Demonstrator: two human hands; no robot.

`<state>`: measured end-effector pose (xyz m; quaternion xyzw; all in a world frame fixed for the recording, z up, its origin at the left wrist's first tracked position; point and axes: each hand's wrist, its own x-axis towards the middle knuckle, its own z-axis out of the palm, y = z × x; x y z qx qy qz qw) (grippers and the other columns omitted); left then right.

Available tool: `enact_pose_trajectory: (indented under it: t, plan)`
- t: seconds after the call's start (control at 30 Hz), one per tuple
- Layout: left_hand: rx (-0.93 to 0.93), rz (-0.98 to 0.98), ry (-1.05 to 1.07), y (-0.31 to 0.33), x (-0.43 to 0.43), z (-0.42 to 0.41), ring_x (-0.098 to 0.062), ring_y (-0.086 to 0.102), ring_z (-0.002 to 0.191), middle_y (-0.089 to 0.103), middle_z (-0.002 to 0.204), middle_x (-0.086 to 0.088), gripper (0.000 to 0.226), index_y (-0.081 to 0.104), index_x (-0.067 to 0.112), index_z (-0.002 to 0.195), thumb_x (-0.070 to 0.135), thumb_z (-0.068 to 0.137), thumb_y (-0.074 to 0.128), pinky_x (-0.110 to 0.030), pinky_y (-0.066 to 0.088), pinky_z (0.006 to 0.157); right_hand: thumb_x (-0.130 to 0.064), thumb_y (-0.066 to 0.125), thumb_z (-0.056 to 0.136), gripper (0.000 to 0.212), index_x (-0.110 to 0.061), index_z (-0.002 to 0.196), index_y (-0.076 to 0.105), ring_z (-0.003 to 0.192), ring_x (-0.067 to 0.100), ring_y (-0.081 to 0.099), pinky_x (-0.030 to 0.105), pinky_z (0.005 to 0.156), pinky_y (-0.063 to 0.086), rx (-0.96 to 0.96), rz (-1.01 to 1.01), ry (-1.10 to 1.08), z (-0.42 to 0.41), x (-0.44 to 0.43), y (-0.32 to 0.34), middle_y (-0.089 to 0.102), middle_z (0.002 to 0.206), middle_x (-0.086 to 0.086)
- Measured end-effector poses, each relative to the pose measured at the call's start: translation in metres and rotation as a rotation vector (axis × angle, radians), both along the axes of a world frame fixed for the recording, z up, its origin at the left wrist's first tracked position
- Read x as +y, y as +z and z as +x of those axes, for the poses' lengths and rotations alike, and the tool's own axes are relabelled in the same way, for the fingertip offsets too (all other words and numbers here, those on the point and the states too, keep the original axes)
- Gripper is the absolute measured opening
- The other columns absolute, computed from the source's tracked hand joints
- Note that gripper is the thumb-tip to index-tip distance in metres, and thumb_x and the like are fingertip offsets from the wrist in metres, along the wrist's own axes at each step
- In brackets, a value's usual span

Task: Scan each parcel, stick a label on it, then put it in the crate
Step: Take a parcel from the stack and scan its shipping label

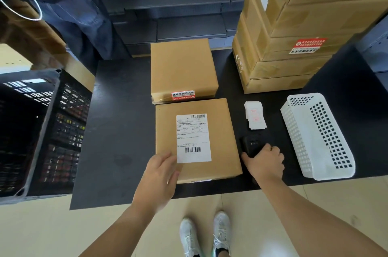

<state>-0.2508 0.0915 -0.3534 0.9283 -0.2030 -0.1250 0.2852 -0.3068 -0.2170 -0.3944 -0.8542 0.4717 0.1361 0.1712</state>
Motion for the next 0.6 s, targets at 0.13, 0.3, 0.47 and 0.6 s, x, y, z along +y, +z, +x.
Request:
enact_pose_trajectory:
  t: [0.13, 0.3, 0.47, 0.6]
  plan:
    - [-0.071, 0.002, -0.047, -0.007, 0.003, -0.002, -0.016, 0.043, 0.13, 0.05, 0.141, 0.001, 0.042, 0.061, 0.014, 0.134, 0.017, 0.093, 0.069, -0.031, 0.039, 0.108, -0.061, 0.076, 0.076, 0.086, -0.006, 0.136, 0.049, 0.122, 0.036, 0.049, 0.049, 0.094, 0.05, -0.044, 0.008, 0.011, -0.004, -0.005, 0.001, 0.051, 0.131, 0.015]
    - [-0.145, 0.066, -0.088, -0.017, 0.006, -0.005, -0.028, 0.047, 0.132, 0.05, 0.145, -0.007, 0.043, 0.056, 0.01, 0.139, 0.026, 0.099, 0.056, -0.042, 0.043, 0.109, -0.058, 0.079, 0.075, 0.096, -0.009, 0.149, 0.042, 0.129, 0.037, 0.043, 0.051, 0.096, 0.051, -0.112, 0.058, 0.023, -0.014, -0.007, 0.006, 0.047, 0.139, 0.016]
    - [-0.123, 0.164, -0.113, -0.017, 0.004, -0.006, -0.033, 0.046, 0.135, 0.049, 0.147, -0.008, 0.053, 0.052, 0.011, 0.142, 0.038, 0.101, 0.032, -0.048, 0.045, 0.109, -0.054, 0.08, 0.074, 0.094, -0.007, 0.149, 0.046, 0.13, 0.036, 0.045, 0.05, 0.098, 0.05, -0.205, 0.075, 0.02, -0.021, -0.008, 0.034, 0.051, 0.138, 0.015]
    - [-0.108, 0.19, -0.123, -0.012, 0.002, -0.006, -0.035, 0.048, 0.135, 0.052, 0.145, -0.01, 0.05, 0.054, 0.009, 0.14, 0.036, 0.103, 0.035, -0.048, 0.044, 0.109, -0.066, 0.069, 0.061, 0.066, -0.022, 0.111, 0.065, 0.105, 0.027, 0.058, 0.042, 0.083, 0.057, -0.249, 0.087, 0.074, -0.02, -0.011, 0.064, 0.061, 0.107, 0.004]
